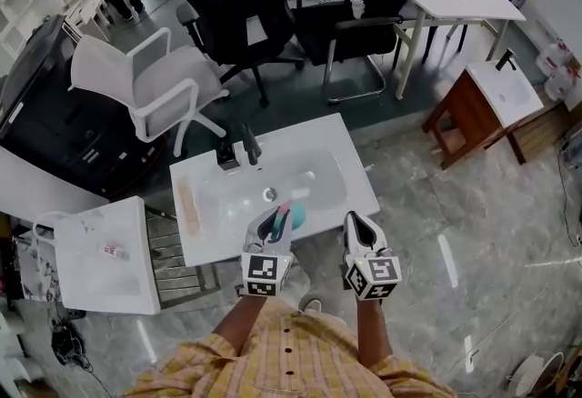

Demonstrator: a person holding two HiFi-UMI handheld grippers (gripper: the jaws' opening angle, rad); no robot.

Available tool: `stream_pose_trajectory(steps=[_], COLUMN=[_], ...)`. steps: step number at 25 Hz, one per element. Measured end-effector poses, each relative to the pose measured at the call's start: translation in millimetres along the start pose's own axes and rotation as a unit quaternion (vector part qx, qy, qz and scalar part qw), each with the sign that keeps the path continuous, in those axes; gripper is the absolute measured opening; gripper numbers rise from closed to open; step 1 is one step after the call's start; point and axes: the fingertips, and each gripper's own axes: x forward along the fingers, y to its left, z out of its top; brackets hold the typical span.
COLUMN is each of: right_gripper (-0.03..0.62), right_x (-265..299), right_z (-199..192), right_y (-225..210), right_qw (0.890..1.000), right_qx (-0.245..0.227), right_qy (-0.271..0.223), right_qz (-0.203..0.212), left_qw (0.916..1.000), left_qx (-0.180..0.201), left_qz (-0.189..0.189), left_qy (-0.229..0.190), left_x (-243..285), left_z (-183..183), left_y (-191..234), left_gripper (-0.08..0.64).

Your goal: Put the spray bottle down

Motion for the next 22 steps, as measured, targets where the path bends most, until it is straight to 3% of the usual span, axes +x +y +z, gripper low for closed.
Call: stream_pose_trajectory(steps=[11, 22], right_gripper=[0.000, 0.000], right_x=[85, 117], right_z=[35, 41], right_y=[-15, -23], right_qw=[1.000, 0.999], right_qx=[-0.010, -0.016], right_qy=[0.014, 0.032], right_qz=[-0.017, -0.021], left_qw=[0.9998, 0.9996], left_qx=[-0.002, -0.015], left_qz=[-0.021, -0.022], left_qy=[0.003, 0.002], left_x=[77, 113], left_z=[30, 37], left_y=[49, 71], left_gripper=[0.069, 0.069])
